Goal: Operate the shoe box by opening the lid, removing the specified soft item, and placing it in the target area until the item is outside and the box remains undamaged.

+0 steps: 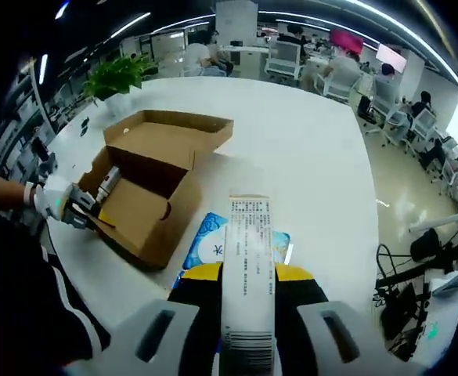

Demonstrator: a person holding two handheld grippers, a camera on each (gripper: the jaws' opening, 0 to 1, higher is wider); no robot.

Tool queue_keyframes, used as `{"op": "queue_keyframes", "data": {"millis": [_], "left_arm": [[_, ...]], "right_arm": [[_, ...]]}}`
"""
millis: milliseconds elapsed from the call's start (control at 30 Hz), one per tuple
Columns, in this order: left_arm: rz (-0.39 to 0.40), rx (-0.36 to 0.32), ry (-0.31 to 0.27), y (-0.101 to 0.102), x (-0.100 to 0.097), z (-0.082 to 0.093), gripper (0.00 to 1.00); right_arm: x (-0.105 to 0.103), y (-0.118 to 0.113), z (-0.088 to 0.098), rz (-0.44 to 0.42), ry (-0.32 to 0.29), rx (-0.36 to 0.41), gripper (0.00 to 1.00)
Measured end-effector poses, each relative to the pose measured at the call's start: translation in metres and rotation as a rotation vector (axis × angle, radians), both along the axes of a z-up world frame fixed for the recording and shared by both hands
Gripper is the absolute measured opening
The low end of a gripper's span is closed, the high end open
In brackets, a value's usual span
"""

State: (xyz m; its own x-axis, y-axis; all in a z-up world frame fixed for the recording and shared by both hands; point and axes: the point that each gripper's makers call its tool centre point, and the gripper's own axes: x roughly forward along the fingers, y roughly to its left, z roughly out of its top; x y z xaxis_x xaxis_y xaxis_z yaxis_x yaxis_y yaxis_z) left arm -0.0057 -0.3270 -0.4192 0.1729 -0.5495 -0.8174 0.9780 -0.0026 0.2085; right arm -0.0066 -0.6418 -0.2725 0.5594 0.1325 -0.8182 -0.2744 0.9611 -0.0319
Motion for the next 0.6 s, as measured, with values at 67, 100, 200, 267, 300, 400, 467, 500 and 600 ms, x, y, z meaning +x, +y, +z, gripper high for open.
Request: {"op": "queue_keyframes", "data": {"millis": [67, 100, 200, 267, 300, 400, 467, 500, 600], "left_arm": [[-0.003, 0.001, 0.004, 0.000, -0.003, 0.010, 0.03], [-0.004, 0.001, 0.004, 0.000, -0.003, 0.009, 0.03], [-0.013, 0.002, 0.004, 0.000, 0.001, 0.001, 0.03], [-0.015, 0.003, 0.007, -0.001, -0.003, 0.011, 0.03], [-0.016, 0.003, 0.007, 0.000, -0.002, 0.009, 0.03], [-0.015, 0.002, 0.008, 0.000, -0.001, 0.005, 0.03], [-0.014, 0.001, 0.009, 0.000, -0.001, 0.006, 0.03], [-0.010, 0.001, 0.011, 0.000, -0.001, 0.006, 0.03], [-0.004, -0.001, 0.010, -0.001, -0.002, 0.008, 0.03]], "right_arm": [[-0.005, -0.015, -0.006, -0.046, -0.006, 0.006, 0.22], [-0.006, -0.022, -0.009, -0.069, -0.009, 0.009, 0.22], [-0.019, -0.026, -0.012, -0.127, -0.009, 0.025, 0.22], [-0.016, -0.039, -0.022, -0.144, -0.003, 0.027, 0.21], [-0.016, -0.043, -0.027, -0.149, -0.005, 0.028, 0.21], [-0.023, -0.047, -0.035, -0.186, 0.002, 0.042, 0.21], [-0.022, -0.052, -0.042, -0.198, 0.008, 0.044, 0.21], [-0.020, -0.054, -0.043, -0.197, 0.008, 0.042, 0.21], [-0.018, -0.058, -0.052, -0.216, 0.011, 0.056, 0.21]]}}
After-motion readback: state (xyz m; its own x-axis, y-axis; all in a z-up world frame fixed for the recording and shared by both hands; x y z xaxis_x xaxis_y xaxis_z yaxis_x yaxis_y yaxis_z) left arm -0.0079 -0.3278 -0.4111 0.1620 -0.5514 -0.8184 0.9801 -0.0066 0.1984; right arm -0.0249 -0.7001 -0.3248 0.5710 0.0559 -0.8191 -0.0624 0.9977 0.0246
